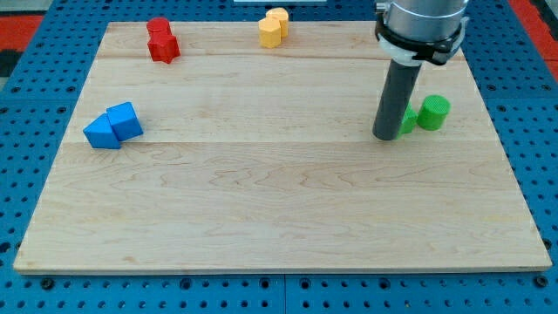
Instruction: Push your arm at the blue triangle
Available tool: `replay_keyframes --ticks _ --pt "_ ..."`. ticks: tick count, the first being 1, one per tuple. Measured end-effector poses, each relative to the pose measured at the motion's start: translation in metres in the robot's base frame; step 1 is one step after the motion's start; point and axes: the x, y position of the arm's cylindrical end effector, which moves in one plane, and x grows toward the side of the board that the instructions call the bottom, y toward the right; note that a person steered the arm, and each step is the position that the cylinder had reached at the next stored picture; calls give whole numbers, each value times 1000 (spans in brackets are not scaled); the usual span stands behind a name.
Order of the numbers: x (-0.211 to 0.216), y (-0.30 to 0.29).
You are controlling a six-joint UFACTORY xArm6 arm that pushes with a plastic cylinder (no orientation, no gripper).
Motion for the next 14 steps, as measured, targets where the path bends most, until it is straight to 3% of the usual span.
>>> replay_keyframes --ticks 2,4,7,9,14 --pt "-7 22" --pt "-7 -49" --pt "-17 -67" --pt "-58 -119" --pt "-59 -179"
